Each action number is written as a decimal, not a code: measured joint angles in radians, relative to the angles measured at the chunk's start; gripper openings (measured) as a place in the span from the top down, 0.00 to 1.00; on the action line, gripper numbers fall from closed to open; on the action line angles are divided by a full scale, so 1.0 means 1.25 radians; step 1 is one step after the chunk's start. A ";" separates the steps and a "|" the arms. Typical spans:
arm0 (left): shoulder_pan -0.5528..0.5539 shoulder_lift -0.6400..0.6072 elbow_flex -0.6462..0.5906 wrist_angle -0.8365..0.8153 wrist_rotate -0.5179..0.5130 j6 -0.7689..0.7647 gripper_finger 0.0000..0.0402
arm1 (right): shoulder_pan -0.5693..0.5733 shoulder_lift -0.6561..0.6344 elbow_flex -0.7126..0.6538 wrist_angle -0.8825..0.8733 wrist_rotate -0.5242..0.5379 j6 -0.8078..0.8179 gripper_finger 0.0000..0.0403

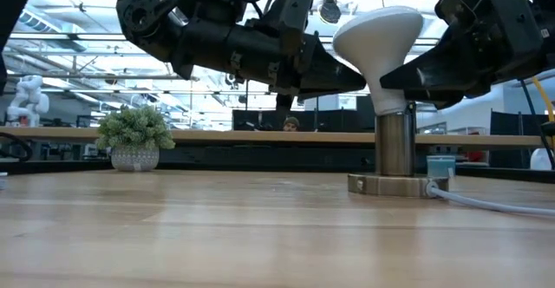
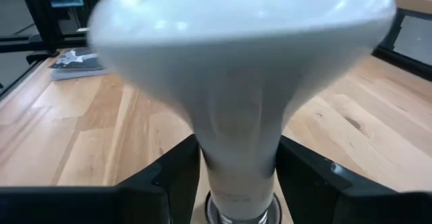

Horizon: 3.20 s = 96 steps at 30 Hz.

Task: Screw lightbulb
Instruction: Insert the lightbulb into the desk lamp

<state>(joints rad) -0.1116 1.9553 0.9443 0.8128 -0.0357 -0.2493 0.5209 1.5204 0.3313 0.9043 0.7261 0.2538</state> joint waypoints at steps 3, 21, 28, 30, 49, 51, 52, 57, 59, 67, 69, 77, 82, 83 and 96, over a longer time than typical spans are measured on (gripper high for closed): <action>-0.002 0.000 0.000 0.016 0.001 0.000 1.00 | 0.000 0.000 0.000 0.000 0.000 0.027 0.55; -0.012 0.000 0.000 -0.002 0.006 -0.003 1.00 | 0.003 -0.079 0.000 -0.133 -0.010 0.105 0.50; -0.012 0.000 0.000 -0.003 0.006 -0.003 1.00 | 0.003 -0.111 0.000 -0.141 -0.021 0.101 0.50; -0.012 0.000 0.000 0.005 0.018 -0.004 1.00 | 0.003 -0.112 0.000 -0.140 -0.029 0.101 0.50; -0.001 0.000 0.001 0.000 0.112 -0.004 1.00 | -0.014 -0.111 0.098 -0.338 -0.076 0.069 0.50; 0.001 0.000 0.001 -0.007 0.106 -0.003 1.00 | -0.014 -0.111 0.102 -0.371 -0.085 0.086 0.50; 0.001 0.000 0.001 -0.010 0.104 -0.003 1.00 | -0.013 -0.111 0.103 -0.383 -0.086 0.095 0.50; 0.001 0.001 0.001 -0.013 0.103 -0.002 1.00 | -0.012 -0.111 0.103 -0.396 -0.086 0.103 0.50; 0.001 0.001 0.001 -0.013 0.104 -0.002 1.00 | -0.012 -0.111 0.103 -0.396 -0.086 0.102 0.50; 0.002 0.001 0.009 -0.015 0.141 -0.002 1.00 | -0.012 -0.111 0.103 -0.392 -0.086 0.099 0.50; 0.005 0.001 0.017 -0.035 0.141 -0.002 1.00 | -0.012 -0.111 0.103 -0.392 -0.086 0.099 0.50; 0.019 0.002 0.048 -0.121 0.142 0.034 1.00 | -0.012 -0.111 0.103 -0.390 -0.102 0.099 0.50; 0.029 0.002 0.048 -0.149 0.101 0.031 1.00 | -0.012 -0.111 0.103 -0.390 -0.105 0.100 0.50; 0.030 0.002 0.048 -0.164 0.075 0.021 1.00 | -0.012 -0.111 0.103 -0.390 -0.105 0.099 0.50; 0.019 0.002 0.048 -0.160 0.214 0.026 1.00 | -0.012 -0.111 0.103 -0.392 -0.104 0.100 0.50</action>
<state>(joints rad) -0.0881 1.9572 1.0042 0.6126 0.2313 -0.2167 0.5056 1.3819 0.4599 0.4147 0.5958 0.3789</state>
